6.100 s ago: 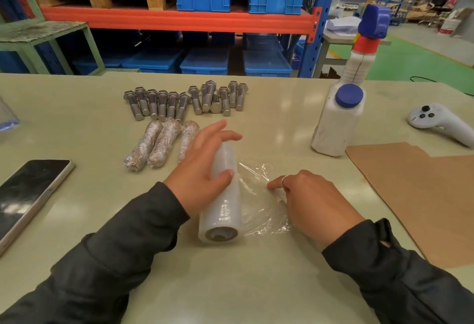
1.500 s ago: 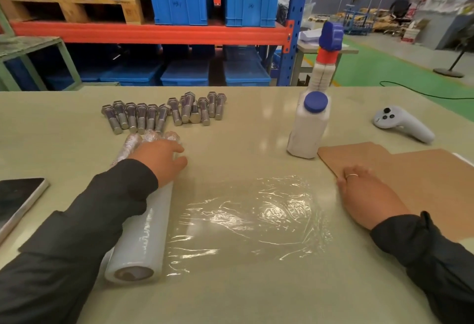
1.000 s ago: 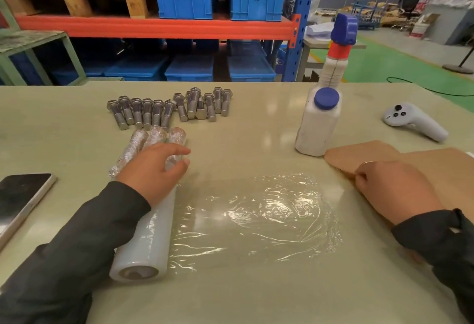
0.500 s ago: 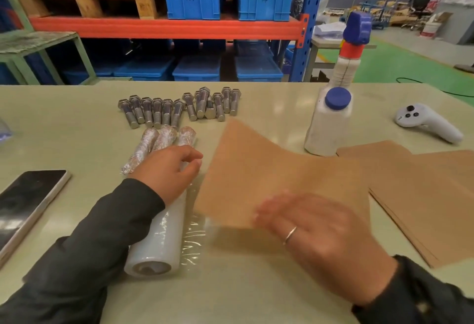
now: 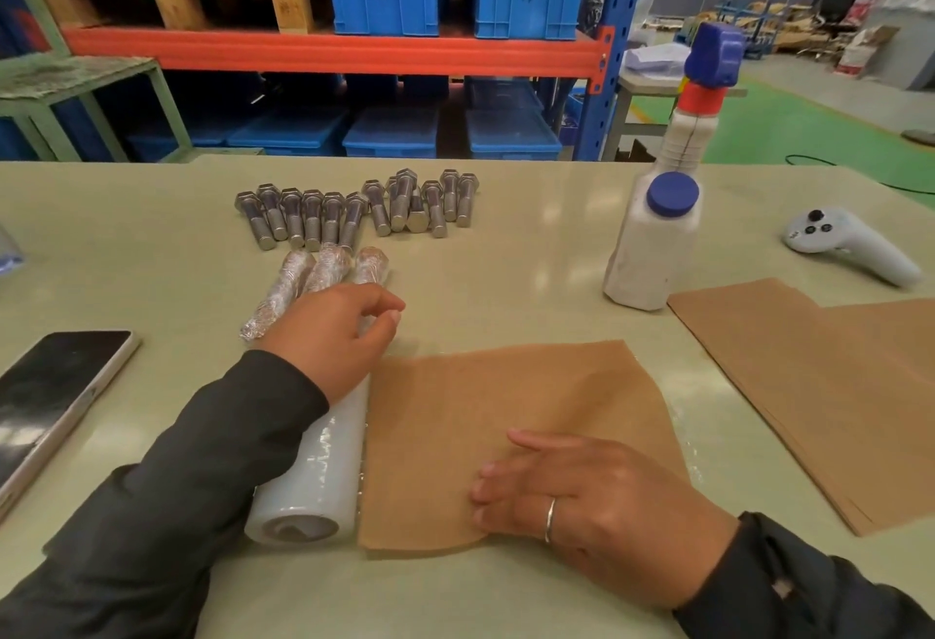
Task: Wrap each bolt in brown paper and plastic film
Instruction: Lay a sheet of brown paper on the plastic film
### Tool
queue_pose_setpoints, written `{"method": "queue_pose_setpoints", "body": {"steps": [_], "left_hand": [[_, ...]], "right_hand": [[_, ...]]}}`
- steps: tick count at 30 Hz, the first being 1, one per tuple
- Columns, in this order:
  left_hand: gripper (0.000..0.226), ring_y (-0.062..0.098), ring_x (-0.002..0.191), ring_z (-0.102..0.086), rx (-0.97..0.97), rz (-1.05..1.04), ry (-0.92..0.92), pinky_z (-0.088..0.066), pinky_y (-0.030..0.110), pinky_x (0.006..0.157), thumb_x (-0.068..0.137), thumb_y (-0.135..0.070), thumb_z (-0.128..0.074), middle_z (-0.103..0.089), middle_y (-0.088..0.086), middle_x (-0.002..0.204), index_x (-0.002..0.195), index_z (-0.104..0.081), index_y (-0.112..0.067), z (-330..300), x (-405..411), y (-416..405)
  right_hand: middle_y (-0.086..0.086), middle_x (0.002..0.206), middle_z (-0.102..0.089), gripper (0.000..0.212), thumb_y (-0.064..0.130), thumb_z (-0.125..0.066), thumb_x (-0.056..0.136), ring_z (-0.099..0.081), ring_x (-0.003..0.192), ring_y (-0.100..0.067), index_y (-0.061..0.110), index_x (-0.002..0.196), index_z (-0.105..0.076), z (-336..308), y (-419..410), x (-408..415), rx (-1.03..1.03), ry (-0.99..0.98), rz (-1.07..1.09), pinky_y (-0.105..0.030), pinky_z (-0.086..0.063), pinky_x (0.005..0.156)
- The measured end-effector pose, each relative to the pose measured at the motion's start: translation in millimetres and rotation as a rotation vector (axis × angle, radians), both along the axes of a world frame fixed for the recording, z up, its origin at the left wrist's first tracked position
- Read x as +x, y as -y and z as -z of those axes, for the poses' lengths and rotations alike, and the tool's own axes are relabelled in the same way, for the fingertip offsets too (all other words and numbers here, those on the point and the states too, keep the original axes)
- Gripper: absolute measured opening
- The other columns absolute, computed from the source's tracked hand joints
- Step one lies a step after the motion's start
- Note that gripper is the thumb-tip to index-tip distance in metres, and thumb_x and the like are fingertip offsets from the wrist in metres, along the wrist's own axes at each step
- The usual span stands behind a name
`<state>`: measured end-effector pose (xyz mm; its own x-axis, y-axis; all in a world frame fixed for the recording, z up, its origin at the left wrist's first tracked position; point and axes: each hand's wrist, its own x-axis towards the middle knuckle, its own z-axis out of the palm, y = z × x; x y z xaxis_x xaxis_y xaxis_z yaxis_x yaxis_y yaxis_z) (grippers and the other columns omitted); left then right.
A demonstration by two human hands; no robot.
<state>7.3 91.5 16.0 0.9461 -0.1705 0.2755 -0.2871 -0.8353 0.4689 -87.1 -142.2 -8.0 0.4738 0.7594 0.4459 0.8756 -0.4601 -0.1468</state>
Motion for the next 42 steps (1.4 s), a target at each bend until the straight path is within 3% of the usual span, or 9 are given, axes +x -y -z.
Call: {"method": "queue_pose_setpoints", "body": {"steps": [6,10,16,21,23,26,32,36,42], "left_hand": [[0.019,0.000,0.088,-0.048,0.044,0.163,0.105,-0.030,0.014,0.074,0.091,-0.023,-0.054,-0.057,-0.019,0.090,0.102,-0.069,-0.023,-3,-4,1],[0.020,-0.004,0.078,-0.050,0.110,0.324,0.020,-0.036,0.021,0.082,0.090,-0.038,-0.053,-0.060,-0.029,0.081,0.096,-0.071,-0.031,-8,-5,3],[0.035,0.006,0.091,-0.059,0.377,0.373,-0.067,-0.007,0.010,0.097,0.093,-0.049,-0.038,-0.071,-0.013,0.092,0.099,-0.069,-0.035,-4,2,5],[0.036,0.007,0.086,-0.060,0.376,0.371,-0.065,-0.007,0.008,0.096,0.093,-0.049,-0.035,-0.071,-0.010,0.089,0.098,-0.068,-0.036,-3,4,5],[0.037,0.007,0.086,-0.060,0.386,0.374,-0.065,-0.005,0.008,0.095,0.093,-0.049,-0.034,-0.071,-0.009,0.089,0.098,-0.068,-0.035,-3,5,5],[0.038,0.008,0.087,-0.061,0.385,0.370,-0.069,-0.005,0.008,0.096,0.093,-0.049,-0.034,-0.071,-0.009,0.089,0.098,-0.068,-0.035,-3,5,4],[0.036,0.005,0.092,-0.059,0.452,0.365,-0.068,0.002,0.014,0.105,0.095,-0.045,-0.033,-0.070,-0.011,0.097,0.104,-0.066,-0.034,-7,5,7],[0.033,-0.003,0.117,-0.047,0.508,0.337,0.083,0.016,0.023,0.109,0.095,-0.041,-0.037,-0.058,-0.022,0.121,0.125,-0.051,-0.039,-18,-9,5],[0.049,-0.001,0.126,-0.035,0.434,0.396,-0.035,-0.003,0.023,0.112,0.091,-0.050,-0.040,-0.043,-0.021,0.137,0.138,-0.032,-0.041,-13,-35,30]], "right_hand": [[0.001,0.108,-0.070,0.020,0.004,-0.062,0.086,-0.062,0.110,-0.014,0.012,0.101,-0.074,4,-5,7,-0.014,-0.164,-0.053,-0.047,-0.046,0.097],[0.011,0.121,-0.063,0.028,0.032,-0.056,0.091,-0.045,0.127,-0.002,0.023,0.115,-0.067,1,1,5,-0.082,-0.304,0.005,-0.035,-0.029,0.113],[0.009,0.123,-0.062,0.028,0.033,-0.052,0.094,-0.042,0.129,-0.003,0.022,0.114,-0.067,-6,2,5,0.041,-0.323,0.132,-0.035,-0.025,0.114],[0.007,0.157,-0.007,0.047,0.046,-0.031,0.098,0.006,0.144,-0.009,0.035,0.144,-0.029,-5,8,13,-0.080,-0.325,0.643,-0.020,0.016,0.111],[0.002,0.157,0.008,0.055,0.047,-0.026,0.098,0.009,0.143,-0.015,0.032,0.148,-0.011,-5,14,14,-0.149,-0.410,0.872,-0.025,0.008,0.113],[-0.004,0.155,-0.014,0.056,0.036,-0.031,0.099,-0.016,0.140,-0.021,0.026,0.149,-0.007,-10,26,19,-0.064,-0.462,1.027,-0.029,-0.016,0.112],[-0.002,0.136,-0.048,0.035,0.025,-0.047,0.095,-0.050,0.115,-0.022,0.007,0.125,-0.051,-13,49,40,0.026,-0.513,1.189,-0.029,-0.036,0.095],[-0.004,0.109,-0.057,0.025,0.028,-0.047,0.095,-0.055,0.098,-0.019,0.016,0.114,-0.058,-10,48,43,0.029,-0.534,1.170,-0.026,-0.041,0.082],[0.001,0.085,-0.049,0.009,0.023,-0.039,0.098,-0.049,0.080,-0.016,0.018,0.094,-0.045,-9,44,43,0.162,-0.433,1.138,-0.025,-0.033,0.064]]}}
